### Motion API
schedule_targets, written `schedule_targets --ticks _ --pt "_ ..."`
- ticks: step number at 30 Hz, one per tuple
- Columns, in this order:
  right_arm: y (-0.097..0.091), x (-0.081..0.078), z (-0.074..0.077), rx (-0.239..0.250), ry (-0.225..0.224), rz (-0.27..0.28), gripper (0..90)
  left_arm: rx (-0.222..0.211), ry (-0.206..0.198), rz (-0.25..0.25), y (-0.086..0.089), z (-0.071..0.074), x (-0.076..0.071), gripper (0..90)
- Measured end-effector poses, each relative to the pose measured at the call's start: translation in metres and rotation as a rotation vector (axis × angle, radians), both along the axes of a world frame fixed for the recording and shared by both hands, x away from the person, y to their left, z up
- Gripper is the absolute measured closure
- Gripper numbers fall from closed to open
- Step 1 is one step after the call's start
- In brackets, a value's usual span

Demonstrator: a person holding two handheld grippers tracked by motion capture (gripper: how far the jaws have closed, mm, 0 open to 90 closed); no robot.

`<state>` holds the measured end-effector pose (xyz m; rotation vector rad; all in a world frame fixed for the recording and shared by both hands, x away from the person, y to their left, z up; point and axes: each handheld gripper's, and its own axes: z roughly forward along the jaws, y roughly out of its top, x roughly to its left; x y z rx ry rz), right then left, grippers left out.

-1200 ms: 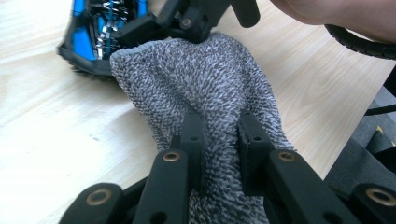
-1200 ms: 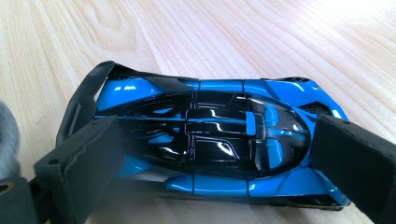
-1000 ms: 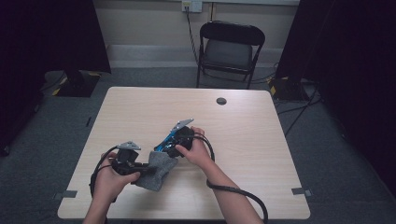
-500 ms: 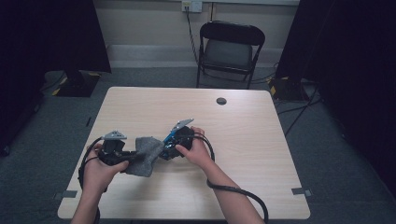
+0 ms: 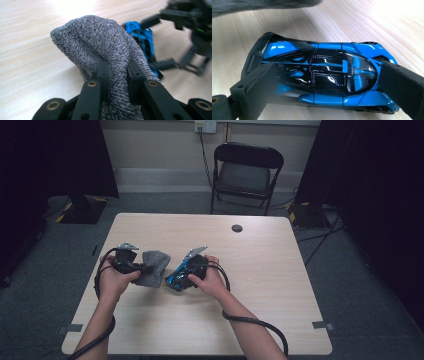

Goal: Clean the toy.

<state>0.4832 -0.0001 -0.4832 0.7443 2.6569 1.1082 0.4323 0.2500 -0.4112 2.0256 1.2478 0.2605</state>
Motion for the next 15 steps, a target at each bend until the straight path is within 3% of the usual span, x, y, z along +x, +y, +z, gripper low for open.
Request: schedule_targets --ticks 2,4,7,11,15 --pt "0.000 0.000 0.000 0.003 -0.001 -0.003 1.5 0.009 0.001 -0.004 -0.001 -0.002 0.006 76.2" --pt "-0.001 0.000 0.000 0.000 0.000 0.003 1.5 0.023 0.013 -0.011 -0.005 -0.010 0.024 76.1" --pt "-0.001 0.000 -0.001 0.007 -0.001 0.003 1.5 0.034 0.023 -0.021 -0.008 -0.017 0.037 76.1" --pt "-0.001 0.000 -0.001 0.008 -0.002 0.003 1.5 0.048 0.005 -0.024 -0.015 -0.026 0.053 76.0" --pt "-0.001 0.002 0.000 -0.001 0.002 0.007 1.4 0.090 -0.004 -0.055 -0.025 -0.034 0.064 74.9"
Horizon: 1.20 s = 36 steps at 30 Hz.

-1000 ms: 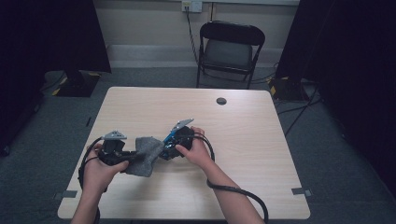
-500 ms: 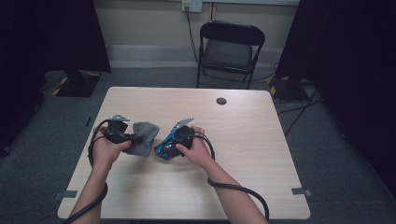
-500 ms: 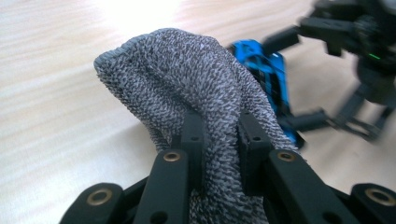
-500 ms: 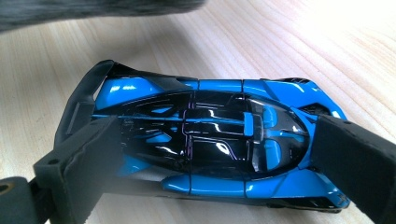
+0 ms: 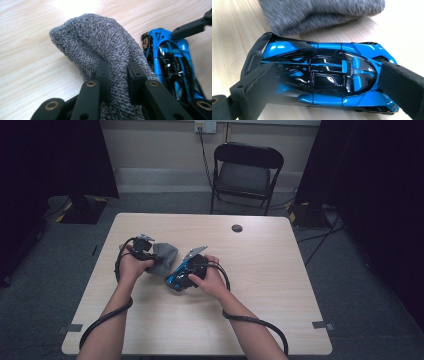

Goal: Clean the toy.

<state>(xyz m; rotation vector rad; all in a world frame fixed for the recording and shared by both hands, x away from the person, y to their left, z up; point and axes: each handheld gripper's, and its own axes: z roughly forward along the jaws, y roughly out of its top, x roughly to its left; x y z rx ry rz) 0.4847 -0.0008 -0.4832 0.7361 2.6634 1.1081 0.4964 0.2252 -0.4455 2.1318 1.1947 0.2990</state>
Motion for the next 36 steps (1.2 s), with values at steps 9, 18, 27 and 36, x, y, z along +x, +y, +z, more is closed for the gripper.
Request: schedule_targets --ticks 9,18,27,36 --pt "-0.002 -0.001 -0.002 0.018 -0.008 -0.002 1.4 0.051 -0.035 0.067 -0.016 -0.007 0.010 54.3" --pt "-0.001 -0.001 -0.001 0.010 -0.004 -0.001 1.4 0.032 -0.022 0.169 -0.028 -0.025 0.017 53.0" --pt "-0.001 -0.001 -0.001 0.011 -0.004 -0.002 1.4 -0.004 -0.012 0.092 -0.050 -0.033 0.025 56.5" --pt "-0.001 -0.001 -0.001 0.010 -0.004 -0.003 1.4 0.004 -0.030 0.041 -0.051 -0.039 0.022 70.9"
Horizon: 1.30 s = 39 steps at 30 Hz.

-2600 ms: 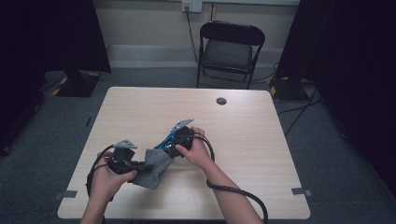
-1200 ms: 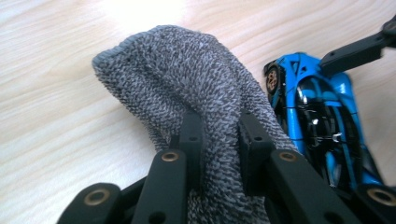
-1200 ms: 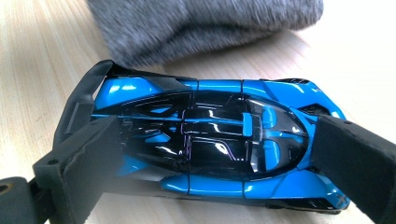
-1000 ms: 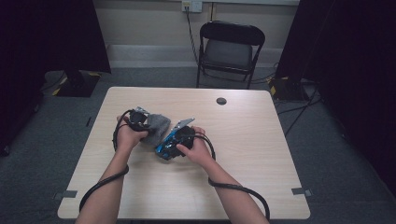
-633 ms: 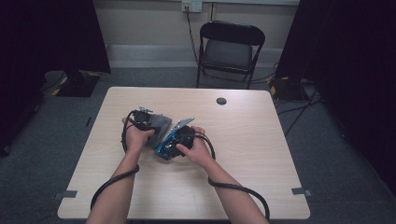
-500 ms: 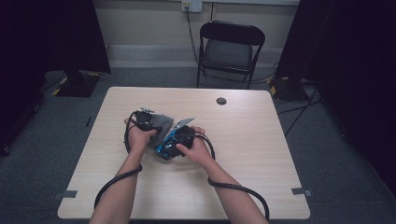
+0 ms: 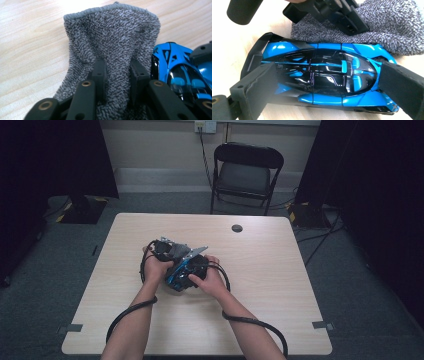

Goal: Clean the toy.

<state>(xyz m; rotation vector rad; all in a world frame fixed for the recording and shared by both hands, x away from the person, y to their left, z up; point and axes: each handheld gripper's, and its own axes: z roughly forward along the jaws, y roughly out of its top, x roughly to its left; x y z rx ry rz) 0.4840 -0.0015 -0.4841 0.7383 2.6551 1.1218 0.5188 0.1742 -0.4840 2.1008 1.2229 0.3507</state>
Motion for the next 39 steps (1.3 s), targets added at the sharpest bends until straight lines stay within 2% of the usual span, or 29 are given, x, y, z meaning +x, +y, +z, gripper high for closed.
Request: schedule_targets --ticks 2,6,18,39 --pt "0.000 0.000 0.000 -0.001 -0.001 0.000 1.4 -0.012 0.010 0.001 0.001 0.000 -0.001 72.7" --pt "0.000 0.000 0.000 0.000 0.001 -0.001 1.4 0.001 0.018 -0.015 0.001 0.002 -0.003 74.5" --pt "0.002 0.000 0.002 -0.019 0.009 -0.004 1.3 -0.003 0.020 -0.032 0.007 0.003 -0.010 75.4" --pt "0.002 0.000 0.001 -0.015 0.006 -0.005 1.3 -0.005 0.045 -0.047 0.021 0.005 -0.024 75.3"
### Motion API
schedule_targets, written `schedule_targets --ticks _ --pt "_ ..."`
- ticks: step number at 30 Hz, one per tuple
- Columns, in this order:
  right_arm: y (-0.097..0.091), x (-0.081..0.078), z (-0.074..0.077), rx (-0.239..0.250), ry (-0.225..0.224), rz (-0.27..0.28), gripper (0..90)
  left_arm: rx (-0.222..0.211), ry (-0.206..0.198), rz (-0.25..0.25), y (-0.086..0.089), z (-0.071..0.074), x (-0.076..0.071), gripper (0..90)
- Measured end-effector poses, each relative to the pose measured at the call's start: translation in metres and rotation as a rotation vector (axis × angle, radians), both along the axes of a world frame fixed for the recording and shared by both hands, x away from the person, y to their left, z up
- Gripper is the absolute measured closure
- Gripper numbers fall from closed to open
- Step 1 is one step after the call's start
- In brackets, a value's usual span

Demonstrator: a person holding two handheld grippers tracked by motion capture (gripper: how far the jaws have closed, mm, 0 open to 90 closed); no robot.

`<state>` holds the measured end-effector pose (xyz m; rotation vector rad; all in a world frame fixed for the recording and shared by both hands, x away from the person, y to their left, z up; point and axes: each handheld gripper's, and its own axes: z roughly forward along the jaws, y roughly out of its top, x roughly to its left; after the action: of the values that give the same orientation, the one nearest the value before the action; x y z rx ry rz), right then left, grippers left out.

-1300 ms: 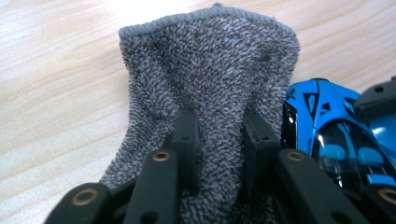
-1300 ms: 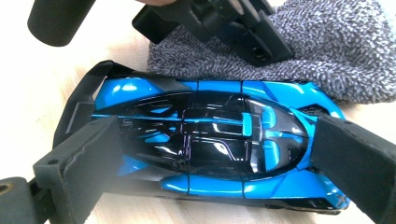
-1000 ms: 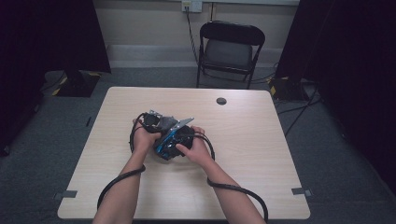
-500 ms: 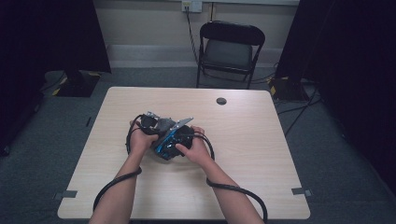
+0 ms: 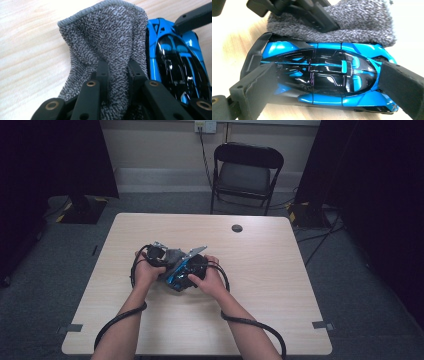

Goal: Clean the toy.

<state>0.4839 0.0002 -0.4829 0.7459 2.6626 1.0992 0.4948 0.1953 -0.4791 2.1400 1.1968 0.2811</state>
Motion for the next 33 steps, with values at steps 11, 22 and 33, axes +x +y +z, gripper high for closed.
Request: schedule_targets --ticks 11,22,33 --pt "0.001 0.000 0.001 -0.013 0.004 -0.001 1.3 0.004 0.011 -0.011 0.011 0.001 -0.012 75.5" --pt "0.001 0.000 0.001 -0.012 0.005 -0.003 1.3 0.009 0.008 -0.041 0.018 0.003 -0.024 75.5" --pt "0.002 0.000 0.001 -0.014 0.003 0.000 1.3 -0.018 0.021 -0.024 0.028 0.003 -0.040 75.6"
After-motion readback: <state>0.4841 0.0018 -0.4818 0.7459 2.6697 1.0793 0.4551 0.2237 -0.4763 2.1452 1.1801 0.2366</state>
